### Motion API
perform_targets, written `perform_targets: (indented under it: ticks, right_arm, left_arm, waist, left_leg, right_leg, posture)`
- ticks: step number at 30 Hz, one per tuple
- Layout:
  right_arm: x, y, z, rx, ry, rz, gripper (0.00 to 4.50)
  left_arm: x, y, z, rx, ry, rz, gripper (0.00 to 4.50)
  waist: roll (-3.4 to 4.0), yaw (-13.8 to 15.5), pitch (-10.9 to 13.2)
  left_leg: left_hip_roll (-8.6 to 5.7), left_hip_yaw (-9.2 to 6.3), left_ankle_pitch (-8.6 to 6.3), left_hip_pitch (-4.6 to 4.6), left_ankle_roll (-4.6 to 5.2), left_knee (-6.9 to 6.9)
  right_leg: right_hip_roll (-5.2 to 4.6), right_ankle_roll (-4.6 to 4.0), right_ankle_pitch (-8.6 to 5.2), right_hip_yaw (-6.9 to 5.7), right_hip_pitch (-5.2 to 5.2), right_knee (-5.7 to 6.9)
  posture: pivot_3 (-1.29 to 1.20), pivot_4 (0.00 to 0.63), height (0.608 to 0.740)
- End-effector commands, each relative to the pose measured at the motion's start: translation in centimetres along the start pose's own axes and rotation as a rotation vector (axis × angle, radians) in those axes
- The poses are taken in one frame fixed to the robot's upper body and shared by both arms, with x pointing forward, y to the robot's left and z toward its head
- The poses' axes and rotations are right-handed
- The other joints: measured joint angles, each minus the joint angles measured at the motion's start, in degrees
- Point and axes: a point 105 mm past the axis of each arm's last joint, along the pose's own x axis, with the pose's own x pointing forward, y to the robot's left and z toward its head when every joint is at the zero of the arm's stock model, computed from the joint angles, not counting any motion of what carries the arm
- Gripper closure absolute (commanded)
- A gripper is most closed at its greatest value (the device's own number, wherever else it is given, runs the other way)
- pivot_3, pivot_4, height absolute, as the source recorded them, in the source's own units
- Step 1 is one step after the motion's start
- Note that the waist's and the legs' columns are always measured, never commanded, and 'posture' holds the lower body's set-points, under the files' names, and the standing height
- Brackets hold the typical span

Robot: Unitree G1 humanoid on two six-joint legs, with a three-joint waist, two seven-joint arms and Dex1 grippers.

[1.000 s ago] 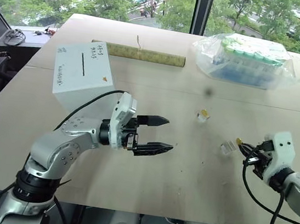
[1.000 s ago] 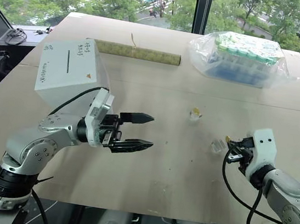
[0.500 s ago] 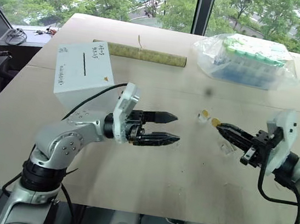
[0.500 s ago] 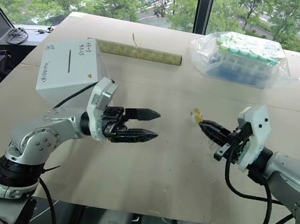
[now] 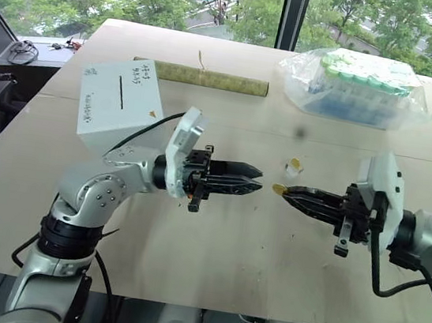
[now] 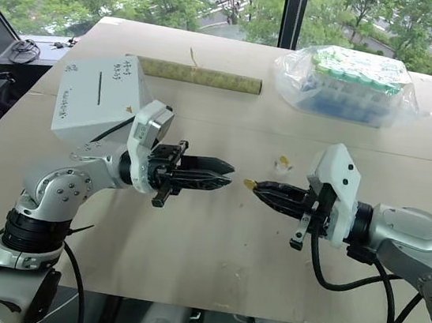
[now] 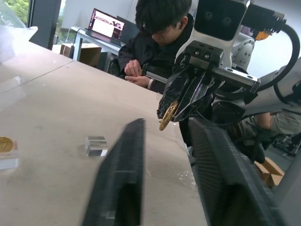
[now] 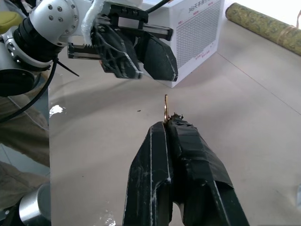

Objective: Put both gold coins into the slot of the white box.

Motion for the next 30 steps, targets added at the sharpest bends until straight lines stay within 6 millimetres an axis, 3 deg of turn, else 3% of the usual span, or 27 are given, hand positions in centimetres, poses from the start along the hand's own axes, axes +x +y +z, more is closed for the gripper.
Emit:
perform_targets:
  ticks: [1, 15, 17, 18, 19, 20, 30]
  right_arm:
    - [0.1, 0.4, 0.8, -0.040, -0.026, 0.024, 4.50]
    - [0.8, 1.0, 0.8, -0.041, -0.036, 0.049, 4.50]
    - [0.9, 1.1, 0.8, -0.041, -0.039, 0.052, 4.50]
    - [1.0, 1.2, 0.9, -0.040, -0.041, 0.054, 4.50]
    - [1.0, 1.2, 0.9, -0.040, -0.043, 0.056, 4.50]
    - [1.0, 1.3, 0.9, -0.039, -0.044, 0.057, 4.50]
    - [1.0, 1.4, 0.7, -0.025, -0.047, 0.061, 4.50]
  left_arm:
    - [0.6, -0.7, 0.3, 0.046, 0.006, -0.042, 2.87]
    - [1.5, -1.1, 0.4, 0.059, 0.014, -0.091, 2.87]
    - [1.7, -1.2, 0.5, 0.053, 0.010, -0.098, 3.46]
    - [1.7, -1.2, 0.4, 0.050, 0.010, -0.103, 3.48]
    - [1.7, -1.2, 0.4, 0.047, 0.010, -0.107, 4.13]
    - [1.8, -1.2, 0.4, 0.046, 0.011, -0.108, 4.48]
    - [1.3, -1.2, -0.3, 0.031, 0.008, -0.107, 4.48]
  waist:
    - [0.00, 0.0, 0.0]
    - [0.00, 0.0, 0.0]
    - [0.00, 0.0, 0.0]
    - [0.00, 0.0, 0.0]
    - [0.00, 0.0, 0.0]
    - [0.00, 0.0, 0.0]
    - [0.00, 0.0, 0.0]
  left_leg:
    - [0.00, 0.00, 0.00, 0.00, 0.00, 0.00]
    - [0.00, -0.01, 0.00, 0.00, 0.00, 0.00]
    - [0.00, -0.01, 0.00, 0.00, 0.00, 0.00]
    - [0.00, -0.01, 0.00, 0.00, 0.00, 0.00]
    - [0.00, -0.01, 0.00, 0.00, 0.00, 0.00]
    - [0.00, 0.00, 0.00, 0.00, 0.00, 0.00]
    - [0.00, 0.00, 0.00, 0.00, 0.00, 0.00]
  right_leg:
    - [0.00, 0.00, 0.00, 0.00, 0.00, 0.00]
    - [0.00, 0.01, -0.01, 0.00, 0.00, 0.00]
    - [0.00, 0.01, 0.00, -0.01, 0.00, 0.00]
    - [0.00, 0.01, 0.00, 0.00, 0.00, 0.00]
    - [0.00, 0.01, -0.01, 0.00, 0.00, 0.00]
    - [0.00, 0.01, 0.00, 0.00, 0.00, 0.00]
    - [0.00, 0.01, -0.01, 0.00, 0.00, 0.00]
  posture:
    - [0.00, 0.150, 0.740]
    - [0.00, 0.150, 0.740]
    - [0.00, 0.150, 0.740]
    - [0.00, 0.150, 0.740]
    - [0.00, 0.150, 0.740]
    - [0.00, 0.150, 0.740]
    - [0.00, 0.150, 0.740]
